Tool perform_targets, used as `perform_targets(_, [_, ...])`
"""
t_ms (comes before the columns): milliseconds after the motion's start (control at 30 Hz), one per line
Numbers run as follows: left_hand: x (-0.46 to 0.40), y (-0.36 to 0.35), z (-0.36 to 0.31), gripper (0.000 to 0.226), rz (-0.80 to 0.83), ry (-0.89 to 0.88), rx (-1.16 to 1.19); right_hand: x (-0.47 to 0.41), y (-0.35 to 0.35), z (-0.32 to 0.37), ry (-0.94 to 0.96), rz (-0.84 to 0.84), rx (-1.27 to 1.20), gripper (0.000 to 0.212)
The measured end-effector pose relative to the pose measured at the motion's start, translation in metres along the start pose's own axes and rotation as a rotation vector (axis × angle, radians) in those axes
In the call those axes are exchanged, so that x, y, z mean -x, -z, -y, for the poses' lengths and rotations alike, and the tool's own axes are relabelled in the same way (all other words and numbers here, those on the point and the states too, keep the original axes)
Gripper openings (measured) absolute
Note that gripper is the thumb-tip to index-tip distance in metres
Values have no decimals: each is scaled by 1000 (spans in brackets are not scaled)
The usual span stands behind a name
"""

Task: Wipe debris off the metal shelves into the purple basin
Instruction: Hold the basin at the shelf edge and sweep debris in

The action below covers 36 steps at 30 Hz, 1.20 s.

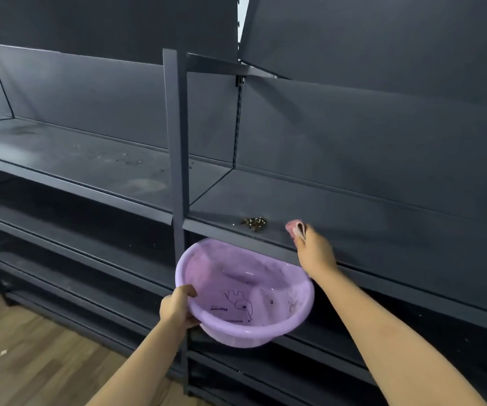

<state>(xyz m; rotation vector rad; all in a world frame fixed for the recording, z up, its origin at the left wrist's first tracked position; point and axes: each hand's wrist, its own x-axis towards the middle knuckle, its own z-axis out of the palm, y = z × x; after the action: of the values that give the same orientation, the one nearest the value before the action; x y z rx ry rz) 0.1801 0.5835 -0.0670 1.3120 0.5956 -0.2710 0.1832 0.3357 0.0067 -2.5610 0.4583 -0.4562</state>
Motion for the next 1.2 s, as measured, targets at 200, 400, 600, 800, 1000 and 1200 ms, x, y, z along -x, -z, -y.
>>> perform_targets(200, [-23,-3,-9,8,50,15,-1,-33,-21,14,-140,41,-24,41])
perform_targets(400, [-40,1,-16,8,64,33,31,-64,-37,37,-81,162,-51,49])
perform_targets(600, [-46,2,-22,7,50,36,8,-78,-52,60,-50,286,-157,50])
perform_targets(800, [-48,0,-28,12,59,31,31,-75,-62,70,-46,365,-250,44])
perform_targets(1000, [-45,-3,-30,14,61,14,42,-52,-72,76,39,415,-349,63])
perform_targets(1200, [-35,-6,-24,14,47,16,53,-19,-69,71,149,409,-281,42])
